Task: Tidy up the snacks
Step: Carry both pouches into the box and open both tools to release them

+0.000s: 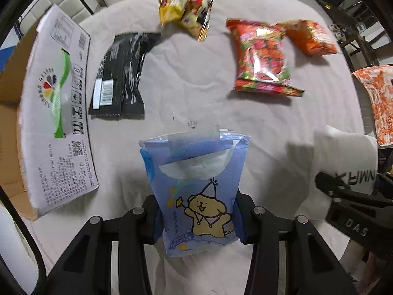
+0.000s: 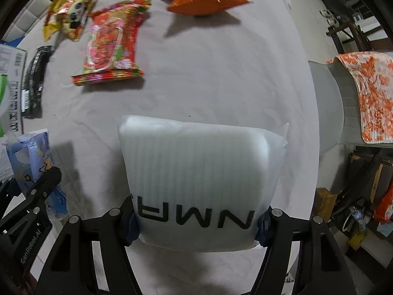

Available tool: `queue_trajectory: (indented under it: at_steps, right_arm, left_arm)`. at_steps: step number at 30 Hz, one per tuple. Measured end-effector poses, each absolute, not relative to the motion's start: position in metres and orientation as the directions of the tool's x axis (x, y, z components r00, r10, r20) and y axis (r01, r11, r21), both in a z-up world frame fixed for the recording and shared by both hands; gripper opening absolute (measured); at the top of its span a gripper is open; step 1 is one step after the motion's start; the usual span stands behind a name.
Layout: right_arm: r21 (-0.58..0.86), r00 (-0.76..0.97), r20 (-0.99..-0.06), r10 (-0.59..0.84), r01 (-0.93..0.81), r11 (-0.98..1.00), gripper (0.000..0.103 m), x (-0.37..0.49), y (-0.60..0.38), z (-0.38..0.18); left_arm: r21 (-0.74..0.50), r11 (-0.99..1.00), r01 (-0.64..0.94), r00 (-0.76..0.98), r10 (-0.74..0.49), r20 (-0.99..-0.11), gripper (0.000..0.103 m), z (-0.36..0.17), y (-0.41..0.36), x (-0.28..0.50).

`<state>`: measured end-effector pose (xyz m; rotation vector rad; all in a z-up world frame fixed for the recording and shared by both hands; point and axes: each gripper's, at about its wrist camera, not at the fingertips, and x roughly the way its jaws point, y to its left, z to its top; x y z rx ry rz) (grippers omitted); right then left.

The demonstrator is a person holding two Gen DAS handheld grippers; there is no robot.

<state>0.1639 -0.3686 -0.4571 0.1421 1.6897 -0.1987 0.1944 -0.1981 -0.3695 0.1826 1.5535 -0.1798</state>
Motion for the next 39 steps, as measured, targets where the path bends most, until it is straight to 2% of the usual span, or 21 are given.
queue_trajectory:
  at_steps: [14,18,28,34,39]
  right_arm:
    - [0.007,-0.001,-1.0,0.007,0.136,0.991,0.072,0.153,-0.345,-0.361]
    - [0.033,0.047,-0.999,0.028,0.105,0.994,0.072,0.163,-0.316,-0.319]
    - [0.104,0.146,-0.984,0.1,0.023,0.994,0.072,0.209,-0.205,-0.254]
    - [0.143,0.153,-0.977,0.147,-0.037,0.989,0.072,0.253,-0.118,-0.251]
    - [0.168,0.135,-0.975,0.177,-0.074,0.983,0.072,0.292,-0.05,-0.264]
  left_arm:
    - [-0.081,0.97,0.228,0.146,-0.116,-0.982,0.041,-0.274,-0.191,0.184]
    - [-0.122,0.971,0.205,0.181,-0.16,-0.97,0.041,-0.279,-0.173,0.2]
    - [-0.149,0.98,0.135,0.25,-0.179,-0.952,0.042,-0.244,-0.047,0.247]
    - [-0.156,0.984,0.086,0.259,-0.173,-0.95,0.042,-0.242,0.033,0.28]
    - [-0.159,0.986,0.055,0.228,-0.167,-0.959,0.042,-0.267,0.086,0.309]
